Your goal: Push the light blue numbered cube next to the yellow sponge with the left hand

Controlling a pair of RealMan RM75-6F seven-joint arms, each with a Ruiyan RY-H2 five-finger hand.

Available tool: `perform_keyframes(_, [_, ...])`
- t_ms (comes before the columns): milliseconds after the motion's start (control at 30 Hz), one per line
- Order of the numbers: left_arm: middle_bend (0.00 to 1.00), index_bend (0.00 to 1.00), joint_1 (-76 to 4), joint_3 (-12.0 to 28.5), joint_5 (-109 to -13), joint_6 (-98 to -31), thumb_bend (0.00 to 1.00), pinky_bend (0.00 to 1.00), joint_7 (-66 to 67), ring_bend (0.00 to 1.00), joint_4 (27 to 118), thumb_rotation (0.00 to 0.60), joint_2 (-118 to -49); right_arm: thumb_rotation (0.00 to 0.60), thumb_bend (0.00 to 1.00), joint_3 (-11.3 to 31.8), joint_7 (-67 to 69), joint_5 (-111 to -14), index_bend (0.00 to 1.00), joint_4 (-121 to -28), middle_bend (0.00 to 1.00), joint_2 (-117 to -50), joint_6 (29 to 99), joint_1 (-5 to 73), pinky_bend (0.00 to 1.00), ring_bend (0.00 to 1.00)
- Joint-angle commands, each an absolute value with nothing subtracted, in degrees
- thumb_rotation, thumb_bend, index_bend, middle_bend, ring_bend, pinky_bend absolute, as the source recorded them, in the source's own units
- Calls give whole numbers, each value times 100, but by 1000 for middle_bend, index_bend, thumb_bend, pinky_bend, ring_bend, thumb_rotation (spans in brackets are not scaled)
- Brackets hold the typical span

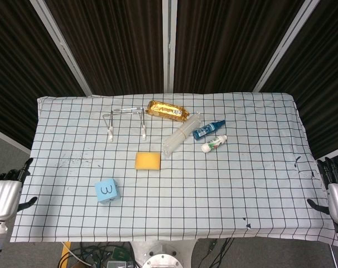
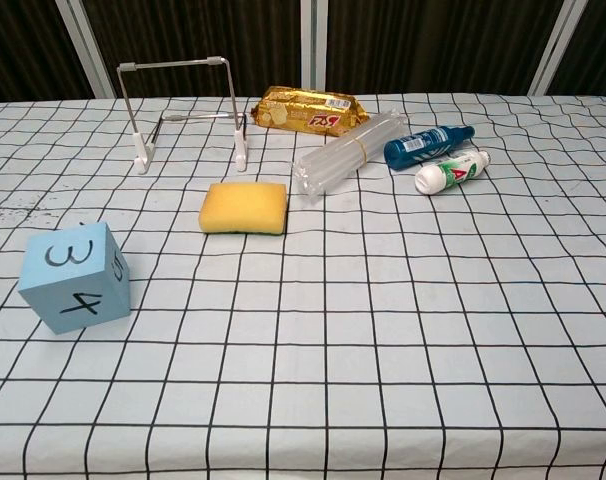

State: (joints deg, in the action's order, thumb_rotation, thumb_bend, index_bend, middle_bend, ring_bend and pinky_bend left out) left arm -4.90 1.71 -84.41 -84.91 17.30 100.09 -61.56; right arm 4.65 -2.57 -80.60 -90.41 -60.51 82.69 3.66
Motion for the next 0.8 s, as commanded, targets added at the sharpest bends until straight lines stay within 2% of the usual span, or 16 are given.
perform_keyframes(33, [837,164,-517,91,-8536,-8395,352,832,1790,830,10060,600,-6157,600,0,470,-256,-8036,0,-9035,0,-6049,8236,375,0,0])
perform_keyframes(233, [856,196,-739,-226,-8776,-7703,392,844,1163,848,10363,600,-5920,600,3,490,-296,-7993,0,-9065,0,-6033,8203,388,0,0])
perform_keyframes(500, [841,349,-1233,-643,-9092,-6554,425,848,776,858,10943,600,-5434,600,8,508,-304,-7988,0,-9138,0,-5979,8238,373,0,0])
perform_keyframes(667, [833,352,-1491,-738,-9125,-6041,431,851,909,861,11095,600,-5466,600,9,505,-288,-7983,0,-9132,0,-5979,8228,369,0,0])
perform_keyframes(800, [831,315,-1677,-785,-8966,-5611,432,851,1134,861,11180,600,-5573,600,9,514,-283,-7973,0,-9119,0,-5974,8235,365,0,0])
